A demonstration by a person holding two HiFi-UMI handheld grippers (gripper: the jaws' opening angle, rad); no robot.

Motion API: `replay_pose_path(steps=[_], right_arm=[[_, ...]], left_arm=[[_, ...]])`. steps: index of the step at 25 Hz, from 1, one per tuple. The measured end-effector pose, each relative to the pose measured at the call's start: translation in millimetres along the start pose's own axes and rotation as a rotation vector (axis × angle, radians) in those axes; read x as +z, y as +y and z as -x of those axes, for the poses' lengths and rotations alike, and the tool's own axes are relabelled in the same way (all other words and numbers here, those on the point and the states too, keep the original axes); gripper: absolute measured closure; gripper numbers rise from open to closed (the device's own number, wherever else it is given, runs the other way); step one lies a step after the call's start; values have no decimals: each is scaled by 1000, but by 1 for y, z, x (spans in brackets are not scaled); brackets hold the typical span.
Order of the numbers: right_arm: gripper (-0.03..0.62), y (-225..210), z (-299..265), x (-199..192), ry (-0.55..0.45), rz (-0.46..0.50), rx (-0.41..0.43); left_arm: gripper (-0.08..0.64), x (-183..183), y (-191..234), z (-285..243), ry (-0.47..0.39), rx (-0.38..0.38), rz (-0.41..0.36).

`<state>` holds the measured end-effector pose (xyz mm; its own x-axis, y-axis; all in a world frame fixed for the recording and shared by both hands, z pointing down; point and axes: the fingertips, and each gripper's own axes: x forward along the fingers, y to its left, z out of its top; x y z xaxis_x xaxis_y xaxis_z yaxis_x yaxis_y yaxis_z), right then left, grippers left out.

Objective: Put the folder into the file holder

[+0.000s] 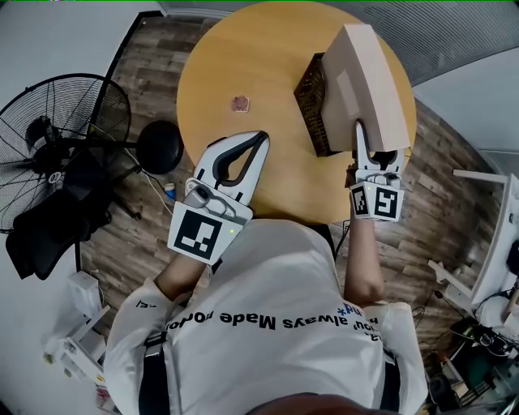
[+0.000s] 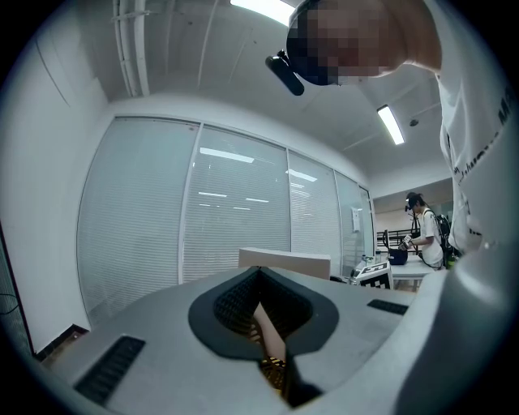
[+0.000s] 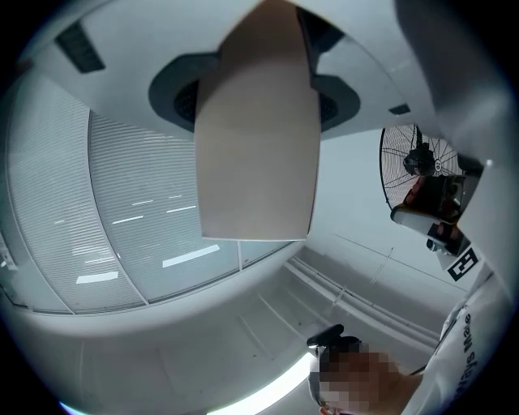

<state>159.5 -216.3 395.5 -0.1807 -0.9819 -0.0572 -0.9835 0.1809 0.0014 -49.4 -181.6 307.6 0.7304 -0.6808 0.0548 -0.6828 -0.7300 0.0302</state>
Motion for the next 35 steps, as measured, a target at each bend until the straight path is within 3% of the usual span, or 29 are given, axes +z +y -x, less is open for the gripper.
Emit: replay_pose_path(steps=[35], right_arm=[[307, 2, -7, -54, 74, -29, 31]], left_arm=[[537, -4, 1, -1, 14, 25, 0]])
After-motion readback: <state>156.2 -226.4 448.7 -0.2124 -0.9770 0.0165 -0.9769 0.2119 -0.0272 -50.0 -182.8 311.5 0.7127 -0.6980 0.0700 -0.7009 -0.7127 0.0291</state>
